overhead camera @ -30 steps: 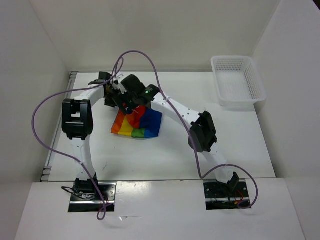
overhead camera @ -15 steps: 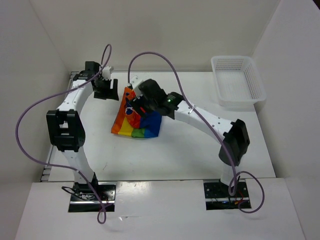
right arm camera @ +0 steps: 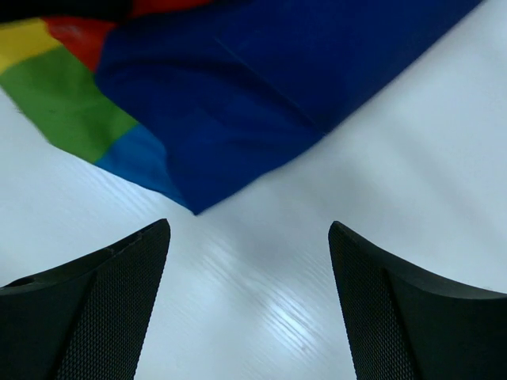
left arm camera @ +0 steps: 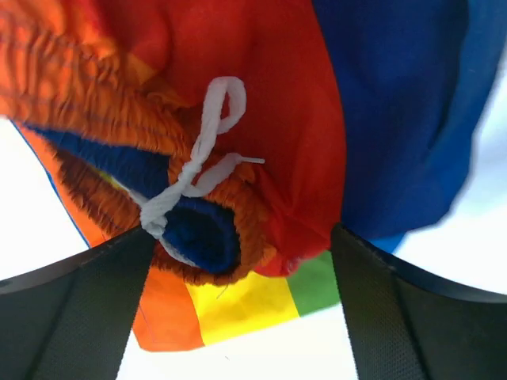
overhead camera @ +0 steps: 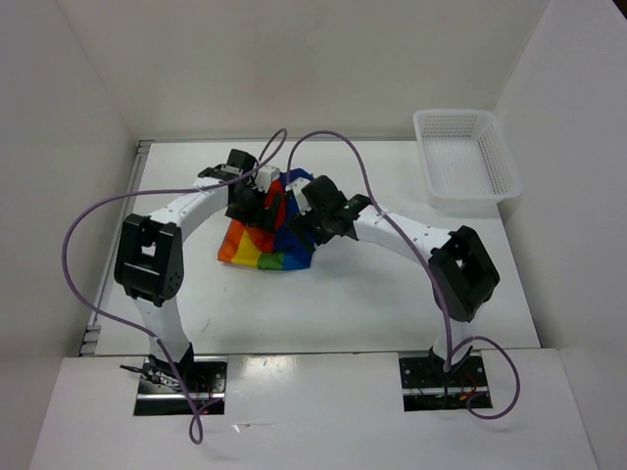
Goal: Fold and stack the shorts
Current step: Fold the shorts
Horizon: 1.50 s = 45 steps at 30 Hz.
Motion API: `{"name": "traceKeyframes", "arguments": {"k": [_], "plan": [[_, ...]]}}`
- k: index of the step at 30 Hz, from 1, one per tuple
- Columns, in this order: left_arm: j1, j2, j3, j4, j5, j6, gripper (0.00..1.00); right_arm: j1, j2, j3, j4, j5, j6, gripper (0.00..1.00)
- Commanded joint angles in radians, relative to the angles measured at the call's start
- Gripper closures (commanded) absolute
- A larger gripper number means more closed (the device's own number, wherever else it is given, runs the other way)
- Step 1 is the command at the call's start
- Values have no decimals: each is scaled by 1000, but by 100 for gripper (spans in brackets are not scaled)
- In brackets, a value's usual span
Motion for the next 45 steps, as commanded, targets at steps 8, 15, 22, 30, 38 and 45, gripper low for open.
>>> {"name": "traceKeyframes", "arguments": {"k": [8, 15, 22, 30, 38, 45], "plan": [[-15, 40, -66, 81, -162, 4, 91, 10, 90, -36, 110, -91, 132, 11], [76, -103, 13, -10, -44, 4, 100, 10, 124, -76, 138, -104, 164, 10], [192, -158, -143, 5, 100, 4, 100, 10, 210, 13, 161, -105, 216, 13], [241, -128, -209, 99, 109, 4, 99, 10, 286, 120, 151, -248, 258, 16], [260, -97, -198, 140, 48, 4, 99, 22, 308, 123, 151, -247, 308, 32], [272, -86, -180, 149, 48, 4, 99, 45, 371, 157, 171, -178, 328, 90]]}}
